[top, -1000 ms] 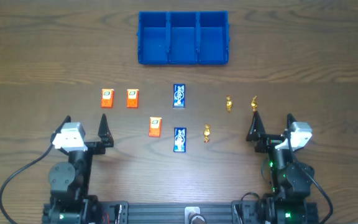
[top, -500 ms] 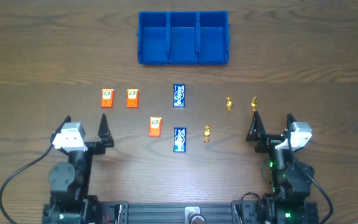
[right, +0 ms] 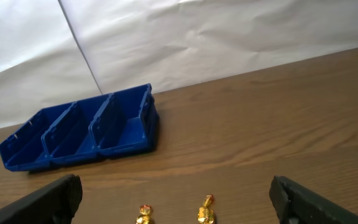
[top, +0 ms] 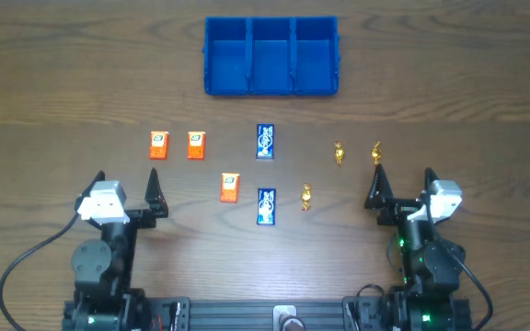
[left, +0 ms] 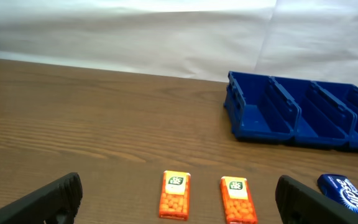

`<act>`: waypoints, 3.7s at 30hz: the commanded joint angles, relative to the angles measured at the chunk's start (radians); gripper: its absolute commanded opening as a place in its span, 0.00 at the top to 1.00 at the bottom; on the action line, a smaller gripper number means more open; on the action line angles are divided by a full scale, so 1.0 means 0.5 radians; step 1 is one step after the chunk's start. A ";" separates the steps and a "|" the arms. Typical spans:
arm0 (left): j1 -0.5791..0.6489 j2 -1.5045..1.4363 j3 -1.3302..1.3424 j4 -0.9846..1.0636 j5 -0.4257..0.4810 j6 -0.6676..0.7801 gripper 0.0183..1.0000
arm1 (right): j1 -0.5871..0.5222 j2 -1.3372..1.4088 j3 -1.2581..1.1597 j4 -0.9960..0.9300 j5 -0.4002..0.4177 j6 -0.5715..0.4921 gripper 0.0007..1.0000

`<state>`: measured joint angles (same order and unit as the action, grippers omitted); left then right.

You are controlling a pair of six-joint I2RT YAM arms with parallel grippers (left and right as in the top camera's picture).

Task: Sort Candies Into Trays

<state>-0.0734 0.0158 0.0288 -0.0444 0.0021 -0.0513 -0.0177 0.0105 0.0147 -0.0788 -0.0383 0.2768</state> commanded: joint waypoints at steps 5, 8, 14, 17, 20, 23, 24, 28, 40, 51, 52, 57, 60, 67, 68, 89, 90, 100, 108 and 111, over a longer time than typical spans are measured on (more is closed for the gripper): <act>0.010 -0.008 -0.043 -0.074 -0.024 0.007 0.00 | -0.007 -0.015 -0.014 -0.002 -0.017 -0.026 0.00; 0.010 -0.008 -0.044 -0.074 -0.024 0.007 0.00 | -0.007 -0.015 -0.014 -0.002 -0.017 -0.026 0.00; 0.012 -0.009 -0.040 -0.070 -0.052 0.001 0.00 | -0.007 -0.015 -0.014 -0.002 -0.017 -0.026 0.00; 0.014 0.045 0.104 -0.185 0.003 -0.063 0.00 | -0.007 -0.015 -0.014 -0.002 -0.017 -0.026 0.00; 0.015 0.366 0.466 -0.323 -0.011 -0.061 0.00 | -0.007 -0.015 -0.014 -0.002 -0.017 -0.026 0.00; 0.015 0.829 0.957 -0.564 -0.025 -0.060 0.00 | -0.007 -0.015 -0.014 -0.002 -0.017 -0.026 0.00; 0.015 1.031 1.150 -0.672 -0.025 -0.059 0.00 | -0.007 -0.015 -0.014 -0.002 -0.017 -0.026 0.00; 0.015 1.759 1.704 -1.028 -0.024 -0.031 0.00 | -0.007 -0.015 -0.014 -0.002 -0.017 -0.026 0.00; 0.015 3.142 1.981 -1.012 0.118 0.145 0.02 | -0.007 -0.015 -0.014 -0.002 -0.017 -0.026 0.00; 0.029 3.481 1.981 -0.871 0.140 0.225 0.06 | -0.007 -0.015 -0.014 -0.002 -0.017 -0.026 0.00; 0.037 3.498 1.981 -0.863 0.140 0.224 0.06 | -0.007 -0.015 -0.014 -0.002 -0.017 -0.026 0.00; 0.086 3.555 1.981 -0.840 0.148 0.216 0.08 | -0.007 -0.015 -0.014 -0.002 -0.017 -0.026 0.00; 0.082 3.578 1.981 -0.797 0.153 0.215 0.12 | -0.007 -0.015 -0.014 -0.002 -0.017 -0.026 0.00; 0.081 3.587 1.981 -0.768 0.153 0.214 0.18 | -0.007 -0.015 -0.014 -0.002 -0.017 -0.026 0.00; 0.081 3.590 1.981 -0.768 0.153 0.214 0.18 | -0.007 -0.015 -0.014 -0.002 -0.017 -0.026 0.00; 0.066 3.599 2.100 -0.835 0.154 0.093 0.74 | -0.007 -0.015 -0.014 -0.002 -0.017 -0.026 0.00; 0.050 3.577 2.165 -0.894 0.153 0.076 0.74 | -0.007 -0.015 -0.014 -0.002 -0.017 -0.026 0.00; -0.386 3.575 3.624 -1.506 -0.218 -0.229 0.74 | -0.007 -0.015 -0.014 -0.002 -0.017 -0.026 0.00; -0.516 4.289 4.334 -1.748 -0.199 -0.333 0.75 | -0.007 -0.015 -0.014 -0.002 -0.017 -0.026 0.00; -0.529 4.463 4.417 -1.725 -0.188 -0.356 0.75 | -0.007 -0.015 -0.014 -0.002 -0.017 -0.026 0.00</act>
<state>-0.3244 2.1490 2.1826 -0.9092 -0.0853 -0.2035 -0.0177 0.0082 0.0120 -0.0776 -0.0383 0.2764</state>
